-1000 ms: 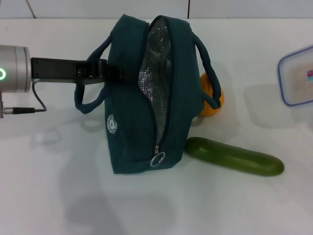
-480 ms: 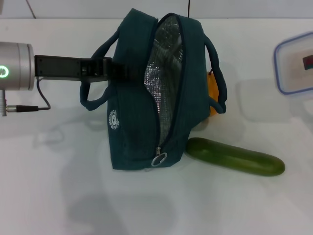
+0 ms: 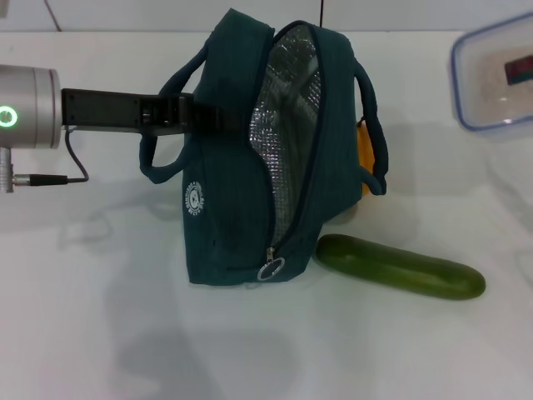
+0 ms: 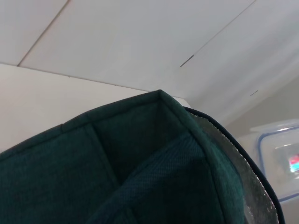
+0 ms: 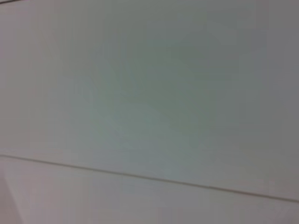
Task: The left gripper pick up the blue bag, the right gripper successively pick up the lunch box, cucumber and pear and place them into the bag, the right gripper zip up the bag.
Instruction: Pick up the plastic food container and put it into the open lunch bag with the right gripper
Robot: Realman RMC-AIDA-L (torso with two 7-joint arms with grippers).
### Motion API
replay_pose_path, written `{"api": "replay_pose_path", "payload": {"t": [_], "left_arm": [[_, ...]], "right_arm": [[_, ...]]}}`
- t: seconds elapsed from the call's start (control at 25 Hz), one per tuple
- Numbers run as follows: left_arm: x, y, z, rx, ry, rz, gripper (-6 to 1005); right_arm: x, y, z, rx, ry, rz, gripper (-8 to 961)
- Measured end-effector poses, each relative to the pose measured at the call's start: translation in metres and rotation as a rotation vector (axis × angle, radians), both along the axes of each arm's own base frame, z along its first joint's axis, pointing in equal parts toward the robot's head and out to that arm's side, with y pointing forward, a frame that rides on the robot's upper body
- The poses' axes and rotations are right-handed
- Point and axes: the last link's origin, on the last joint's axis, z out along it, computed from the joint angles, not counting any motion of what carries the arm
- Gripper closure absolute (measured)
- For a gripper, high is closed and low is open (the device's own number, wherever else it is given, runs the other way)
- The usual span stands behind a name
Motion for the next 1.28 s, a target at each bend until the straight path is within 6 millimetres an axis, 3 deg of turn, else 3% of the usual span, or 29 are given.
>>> {"api": "replay_pose_path", "payload": {"t": [0.48,0.8,1.12,1.28], "left_arm": [[0.002,0.001,0.0,0.0,0.0,-0.006,951],[0.007,0.002,-0.004,-0.015,0.003,-0.023,951],[0.012,0.003,-0.007,-0.028,0.01,-0.046,951],[0.015,0.004,-0.01,-0.036,0.015,-0.062,951]], "right_arm": [[-0.042,0.029,-0.001,0.005,0.046,0.173,860],[-0.088,0.062,-0.004,-0.009,0.049,0.317,859],[-0.125,0.09,-0.02,-0.084,0.017,0.373,858],[-0.129,0.096,-0.027,-0.118,-0.018,0.362,858]]}}
